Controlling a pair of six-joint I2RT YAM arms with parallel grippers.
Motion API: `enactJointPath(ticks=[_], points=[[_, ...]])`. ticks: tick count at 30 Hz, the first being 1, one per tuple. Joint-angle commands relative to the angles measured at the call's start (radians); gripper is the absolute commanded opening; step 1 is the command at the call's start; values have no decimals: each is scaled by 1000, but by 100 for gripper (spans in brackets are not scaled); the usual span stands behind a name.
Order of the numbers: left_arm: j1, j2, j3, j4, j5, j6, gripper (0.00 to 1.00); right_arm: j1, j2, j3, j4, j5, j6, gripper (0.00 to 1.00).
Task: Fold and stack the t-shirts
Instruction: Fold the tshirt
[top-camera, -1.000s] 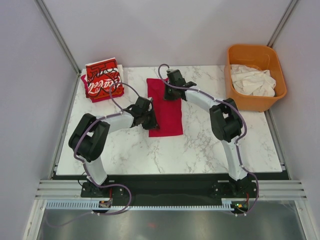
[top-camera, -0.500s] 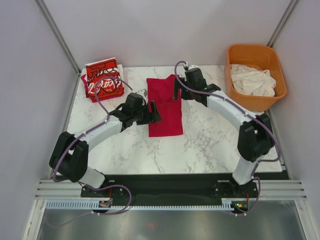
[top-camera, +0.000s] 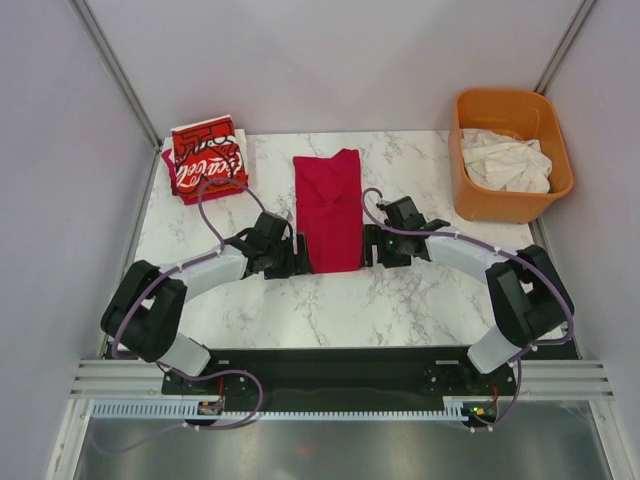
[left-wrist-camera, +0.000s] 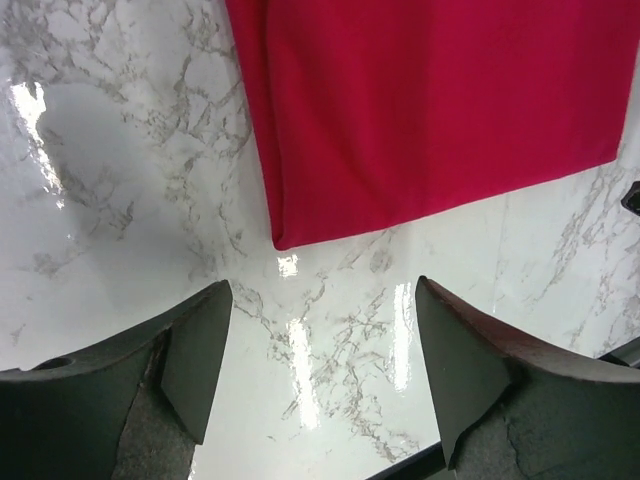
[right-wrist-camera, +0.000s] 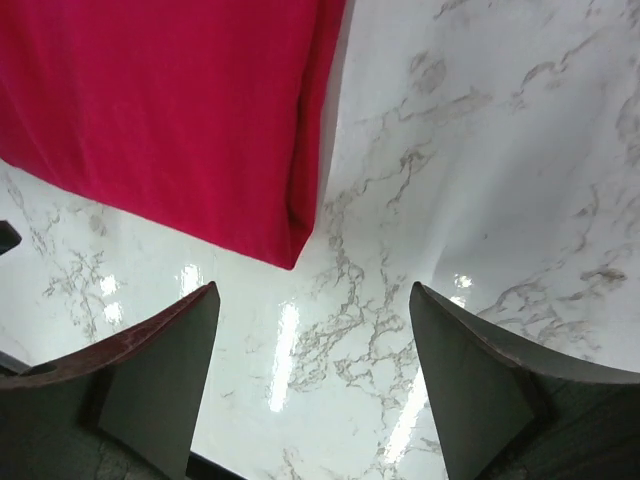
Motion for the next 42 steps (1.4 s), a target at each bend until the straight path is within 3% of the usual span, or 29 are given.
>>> enactJointPath(ticks=[1,6,9,13,18,24,27,28,30,31,32,34,42], points=[[-5,26,-6,41,-18,-14,82,-4,-26,-29,100,-93,43,82],[-5,66,-26,90,4,-25,80,-5,11,-90,175,-165,85,76],[-3,83,-34,108,5,-28,77,-4,23,-107,198,-159,89,74],[-5,100,-31,125,14,-34,66,-4,45,-112,231,-145,94,71],[-5,109,-34,133,14,-47,63,-5,94,-115,254,-110,103,66],[-5,124,-36,147,16,-50,55,-8,131,-116,292,-85,131,47],[-5,138,-37,157,19,-53,54,-8,138,-115,298,-85,134,31],[-5,143,-40,165,17,-54,49,-8,140,-115,298,-89,131,22],[-5,155,-51,196,22,-59,35,-10,141,-116,298,-95,128,15],[-3,158,-55,206,22,-59,13,-8,141,-116,301,-104,128,9],[-3,164,-57,214,20,-62,2,-8,141,-118,300,-107,126,7],[-5,183,-52,219,11,-64,2,-8,135,-119,298,-113,122,0],[-8,60,-114,217,33,-60,2,-8,43,-146,274,-131,131,0]])
